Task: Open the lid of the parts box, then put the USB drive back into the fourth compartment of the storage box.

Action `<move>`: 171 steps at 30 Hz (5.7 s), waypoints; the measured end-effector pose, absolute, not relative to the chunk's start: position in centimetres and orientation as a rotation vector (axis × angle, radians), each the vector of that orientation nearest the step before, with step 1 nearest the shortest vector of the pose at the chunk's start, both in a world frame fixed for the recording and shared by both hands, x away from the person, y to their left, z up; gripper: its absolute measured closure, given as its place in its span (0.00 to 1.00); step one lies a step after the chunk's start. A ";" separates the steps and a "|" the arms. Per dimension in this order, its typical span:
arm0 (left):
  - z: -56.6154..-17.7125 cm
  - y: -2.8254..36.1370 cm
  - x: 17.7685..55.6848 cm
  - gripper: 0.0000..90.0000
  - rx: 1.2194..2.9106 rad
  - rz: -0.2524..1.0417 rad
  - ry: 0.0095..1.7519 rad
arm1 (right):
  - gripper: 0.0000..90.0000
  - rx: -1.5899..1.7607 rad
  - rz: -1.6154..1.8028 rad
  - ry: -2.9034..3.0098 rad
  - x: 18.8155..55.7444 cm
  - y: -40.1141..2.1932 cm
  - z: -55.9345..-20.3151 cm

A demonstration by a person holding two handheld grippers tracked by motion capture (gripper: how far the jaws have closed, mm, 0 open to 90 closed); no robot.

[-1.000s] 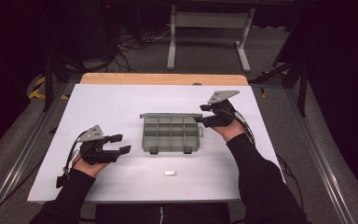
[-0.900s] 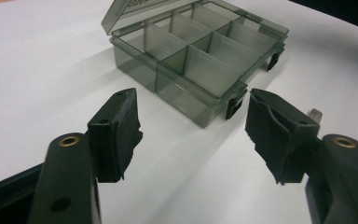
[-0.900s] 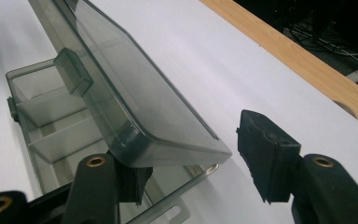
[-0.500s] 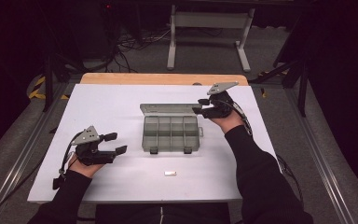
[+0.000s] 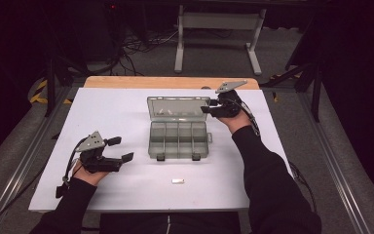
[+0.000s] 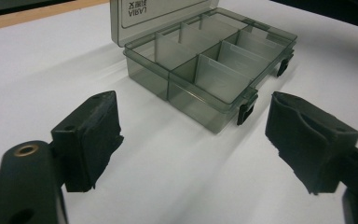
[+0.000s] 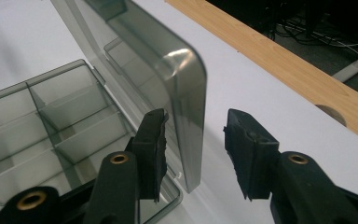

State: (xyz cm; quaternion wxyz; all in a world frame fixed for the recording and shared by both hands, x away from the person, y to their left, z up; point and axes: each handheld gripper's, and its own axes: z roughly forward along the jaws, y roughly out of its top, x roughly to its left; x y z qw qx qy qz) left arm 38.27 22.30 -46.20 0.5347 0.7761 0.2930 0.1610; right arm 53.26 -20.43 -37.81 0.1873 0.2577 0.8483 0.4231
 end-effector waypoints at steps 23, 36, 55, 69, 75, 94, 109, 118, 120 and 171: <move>-46.1 22.4 38.2 0.16 1.837 0.389 0.696 | 0.71 0.782 1.166 2.362 55.6 -19.9 -39.4; -46.1 22.4 38.3 0.16 1.841 0.388 0.696 | 0.67 0.833 1.182 2.370 56.5 -19.8 -40.6; -46.2 22.3 38.2 0.16 1.841 0.390 0.693 | 0.40 0.935 1.151 2.428 57.4 -19.0 -43.0; -46.2 22.2 38.2 0.16 1.849 0.390 0.688 | 0.31 0.987 1.135 2.463 57.7 -19.0 -44.0; -46.2 22.2 38.2 0.16 1.849 0.390 0.686 | 0.31 1.003 1.143 2.465 57.8 -19.1 -44.1; -46.0 22.6 38.2 0.15 1.819 0.392 0.693 | 0.20 0.963 1.166 2.429 55.9 -20.2 -42.0; -45.7 22.8 37.7 0.14 1.804 0.411 0.681 | 0.18 0.730 1.295 2.384 48.1 -20.4 -38.4; -45.7 23.3 37.5 0.11 1.793 0.407 0.666 | 0.16 0.659 1.341 2.387 45.3 -20.2 -38.0; -45.7 23.2 37.5 0.11 1.785 0.387 0.648 | 0.15 0.651 1.343 2.390 45.1 -20.1 -38.0; -45.6 23.1 37.1 0.03 1.781 0.432 0.637 | 0.14 0.206 0.917 2.806 39.7 -12.7 -39.6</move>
